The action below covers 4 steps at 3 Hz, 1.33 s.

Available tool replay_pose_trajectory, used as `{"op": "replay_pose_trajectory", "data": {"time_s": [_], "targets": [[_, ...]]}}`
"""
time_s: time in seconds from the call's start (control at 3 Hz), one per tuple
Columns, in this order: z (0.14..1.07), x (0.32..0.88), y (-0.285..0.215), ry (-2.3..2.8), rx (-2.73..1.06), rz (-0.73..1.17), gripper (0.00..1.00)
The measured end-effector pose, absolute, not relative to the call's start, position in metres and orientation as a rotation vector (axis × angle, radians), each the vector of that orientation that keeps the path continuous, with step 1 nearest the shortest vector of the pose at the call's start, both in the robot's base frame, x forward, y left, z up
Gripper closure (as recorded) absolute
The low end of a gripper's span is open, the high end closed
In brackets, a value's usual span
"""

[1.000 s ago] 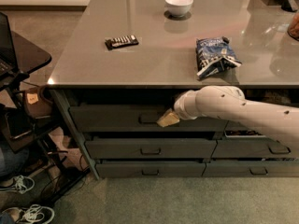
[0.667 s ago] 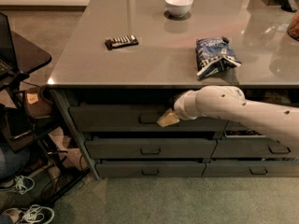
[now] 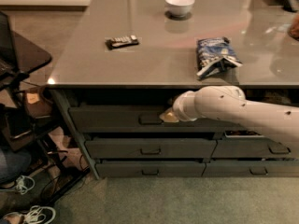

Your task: Open top drawer

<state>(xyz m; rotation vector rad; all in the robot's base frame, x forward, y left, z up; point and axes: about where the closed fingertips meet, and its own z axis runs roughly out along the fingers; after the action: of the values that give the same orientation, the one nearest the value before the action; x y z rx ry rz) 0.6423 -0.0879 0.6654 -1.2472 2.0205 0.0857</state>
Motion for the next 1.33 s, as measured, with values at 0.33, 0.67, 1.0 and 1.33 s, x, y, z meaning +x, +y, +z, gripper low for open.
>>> {"op": "replay_pose_trajectory", "data": {"time_s": [0.33, 0.67, 1.0, 1.33], "targets": [[0.669, 0.643, -0.088, 2.02, -1.247, 0.086, 1.0], [0.675, 0.615, -0.09, 2.06, -1.232, 0.065, 1.0], [0.675, 0.615, -0.09, 2.06, -1.232, 0.065, 1.0], [0.675, 0.61, -0.088, 2.061, -1.237, 0.071, 1.0]]}}
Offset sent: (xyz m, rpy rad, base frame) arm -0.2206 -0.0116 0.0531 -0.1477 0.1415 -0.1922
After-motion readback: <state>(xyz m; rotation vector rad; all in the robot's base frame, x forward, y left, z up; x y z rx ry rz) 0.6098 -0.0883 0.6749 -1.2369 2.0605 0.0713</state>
